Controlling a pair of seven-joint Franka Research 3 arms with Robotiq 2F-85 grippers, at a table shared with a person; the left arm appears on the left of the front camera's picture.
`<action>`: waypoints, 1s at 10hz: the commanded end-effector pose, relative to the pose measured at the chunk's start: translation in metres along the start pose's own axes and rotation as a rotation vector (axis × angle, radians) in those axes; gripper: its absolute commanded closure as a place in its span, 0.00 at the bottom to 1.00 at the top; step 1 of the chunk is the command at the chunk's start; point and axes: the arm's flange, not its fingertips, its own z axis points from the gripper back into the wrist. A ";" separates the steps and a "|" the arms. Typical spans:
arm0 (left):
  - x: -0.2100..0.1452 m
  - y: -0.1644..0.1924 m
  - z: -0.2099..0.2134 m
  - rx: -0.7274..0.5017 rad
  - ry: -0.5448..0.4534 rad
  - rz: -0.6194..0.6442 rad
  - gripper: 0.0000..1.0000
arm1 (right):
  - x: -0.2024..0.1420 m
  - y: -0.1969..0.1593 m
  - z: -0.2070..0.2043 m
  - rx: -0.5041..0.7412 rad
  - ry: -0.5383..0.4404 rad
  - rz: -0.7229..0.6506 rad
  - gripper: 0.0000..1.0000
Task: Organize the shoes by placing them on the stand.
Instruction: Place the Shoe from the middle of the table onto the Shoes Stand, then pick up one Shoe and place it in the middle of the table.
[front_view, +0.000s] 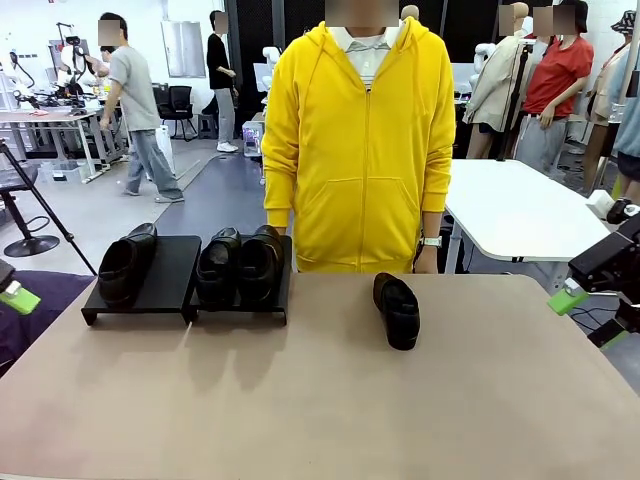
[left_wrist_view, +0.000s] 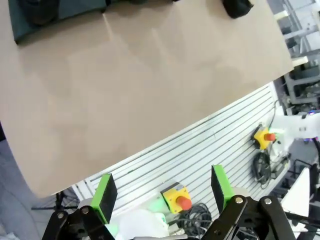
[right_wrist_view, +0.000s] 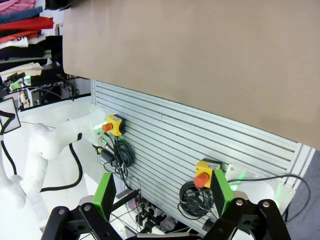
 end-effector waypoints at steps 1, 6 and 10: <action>0.002 0.001 0.005 0.006 0.002 0.014 0.03 | 0.001 -0.001 0.004 0.007 0.001 0.024 0.00; 0.002 0.001 0.005 0.006 0.002 0.014 0.03 | 0.001 -0.001 0.004 0.007 0.001 0.024 0.00; 0.002 0.001 0.005 0.006 0.002 0.014 0.03 | 0.053 0.037 -0.019 -0.119 0.013 0.120 0.00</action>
